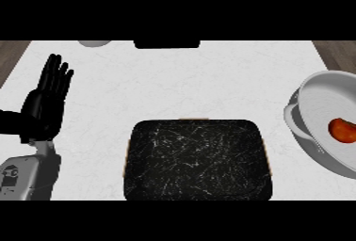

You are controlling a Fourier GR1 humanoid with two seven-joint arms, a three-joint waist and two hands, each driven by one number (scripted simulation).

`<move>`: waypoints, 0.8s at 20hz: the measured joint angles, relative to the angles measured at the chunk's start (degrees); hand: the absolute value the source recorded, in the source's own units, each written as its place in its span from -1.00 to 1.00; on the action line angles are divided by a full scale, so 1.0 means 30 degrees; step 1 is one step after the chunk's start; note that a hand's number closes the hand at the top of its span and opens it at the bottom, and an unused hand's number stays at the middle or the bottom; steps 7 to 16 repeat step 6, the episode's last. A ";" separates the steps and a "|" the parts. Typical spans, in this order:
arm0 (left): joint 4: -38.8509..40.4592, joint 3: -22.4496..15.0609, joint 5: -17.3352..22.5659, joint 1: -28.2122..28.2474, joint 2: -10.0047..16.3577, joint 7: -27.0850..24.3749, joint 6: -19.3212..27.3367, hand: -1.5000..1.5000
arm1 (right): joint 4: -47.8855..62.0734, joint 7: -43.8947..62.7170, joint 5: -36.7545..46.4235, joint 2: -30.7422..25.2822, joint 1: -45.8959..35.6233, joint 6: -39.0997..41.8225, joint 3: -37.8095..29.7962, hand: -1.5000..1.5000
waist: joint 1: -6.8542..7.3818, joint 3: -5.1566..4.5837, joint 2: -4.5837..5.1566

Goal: Pick the tomato from the tray and place it in the pot

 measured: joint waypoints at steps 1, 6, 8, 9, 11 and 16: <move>-0.0187 -0.0074 -0.0013 0.0216 -0.0059 -0.0014 -0.0040 0.00 | -0.0560 -0.0325 -0.0644 0.0139 0.0844 -0.0088 0.0100 -1.00 | -0.0006 0.0005 -0.0005; -0.0648 -0.0137 -0.0121 0.0452 -0.0176 0.0211 0.0049 0.00 | -0.1847 -0.2904 -0.4510 0.0500 0.4339 -0.0625 0.0514 -1.00 | -0.0057 0.0008 -0.0022; -0.0648 -0.0137 -0.0121 0.0452 -0.0176 0.0211 0.0049 0.00 | -0.1847 -0.2904 -0.4510 0.0500 0.4339 -0.0625 0.0514 -1.00 | -0.0057 0.0008 -0.0022; -0.0648 -0.0137 -0.0121 0.0452 -0.0176 0.0211 0.0049 0.00 | -0.1847 -0.2904 -0.4510 0.0500 0.4339 -0.0625 0.0514 -1.00 | -0.0057 0.0008 -0.0022; -0.0648 -0.0137 -0.0121 0.0452 -0.0176 0.0211 0.0049 0.00 | -0.1847 -0.2904 -0.4510 0.0500 0.4339 -0.0625 0.0514 -1.00 | -0.0057 0.0008 -0.0022; -0.0648 -0.0137 -0.0121 0.0452 -0.0176 0.0211 0.0049 0.00 | -0.1847 -0.2904 -0.4510 0.0500 0.4339 -0.0625 0.0514 -1.00 | -0.0057 0.0008 -0.0022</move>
